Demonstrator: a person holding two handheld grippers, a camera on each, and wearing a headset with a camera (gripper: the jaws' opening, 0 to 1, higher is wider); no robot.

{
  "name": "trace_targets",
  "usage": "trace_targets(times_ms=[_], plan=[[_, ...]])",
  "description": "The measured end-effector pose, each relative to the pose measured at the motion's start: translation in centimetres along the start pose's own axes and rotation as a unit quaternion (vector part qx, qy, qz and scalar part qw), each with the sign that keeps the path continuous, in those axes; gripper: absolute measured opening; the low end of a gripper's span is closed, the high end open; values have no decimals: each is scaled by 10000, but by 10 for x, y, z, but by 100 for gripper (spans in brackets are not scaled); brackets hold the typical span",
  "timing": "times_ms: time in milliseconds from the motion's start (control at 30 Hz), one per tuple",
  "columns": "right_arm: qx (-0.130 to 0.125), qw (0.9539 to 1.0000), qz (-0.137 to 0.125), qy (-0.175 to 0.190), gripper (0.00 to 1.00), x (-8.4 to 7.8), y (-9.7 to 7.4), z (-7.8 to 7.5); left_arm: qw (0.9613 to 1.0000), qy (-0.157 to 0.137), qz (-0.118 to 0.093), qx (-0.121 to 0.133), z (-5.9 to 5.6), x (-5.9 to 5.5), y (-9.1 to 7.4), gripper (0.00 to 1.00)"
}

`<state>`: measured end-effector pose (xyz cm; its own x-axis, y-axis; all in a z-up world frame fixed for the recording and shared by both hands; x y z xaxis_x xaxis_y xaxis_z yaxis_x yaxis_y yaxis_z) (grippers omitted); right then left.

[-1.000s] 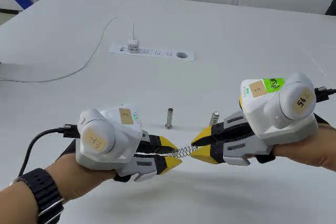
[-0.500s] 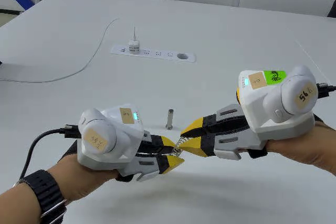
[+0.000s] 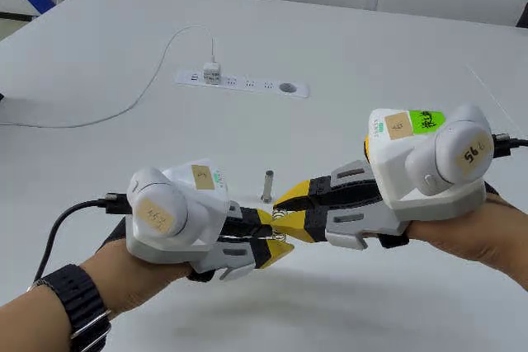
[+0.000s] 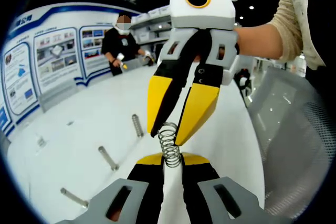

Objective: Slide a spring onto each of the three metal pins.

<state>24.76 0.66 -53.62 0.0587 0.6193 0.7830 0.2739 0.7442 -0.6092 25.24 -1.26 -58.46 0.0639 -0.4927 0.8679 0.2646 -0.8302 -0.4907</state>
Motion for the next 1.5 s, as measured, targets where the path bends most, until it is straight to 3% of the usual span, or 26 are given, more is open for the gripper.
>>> trace_targets(times_ms=[333, 767, 1500], plan=[[-93, 9999, -54, 35, 11, 3, -2, -8, 9996, -265, -100, 89, 4, -3, -8, 23], [-301, 9995, -116, 71, 11, 7, -8, -23, 9969, -618, -257, 426, 18, -12, -27, 37], [-779, 9966, -193, 176, 11, 11, -9, -56, 9856, -1174, -384, 1152, 47, -35, -68, 57]])
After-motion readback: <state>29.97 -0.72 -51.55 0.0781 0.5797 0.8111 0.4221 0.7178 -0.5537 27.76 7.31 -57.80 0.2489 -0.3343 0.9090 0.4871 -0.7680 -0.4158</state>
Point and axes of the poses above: the centre of the closed fingertips' face, and the gripper's own axes: y roughly forward along the fingers, z roughly to its left, x roughly out of its top, the point moved 1 cm from there along -y, roughly backward along the fingers, and after that the axes turned 5 degrees about z, right-handed, at the moved point
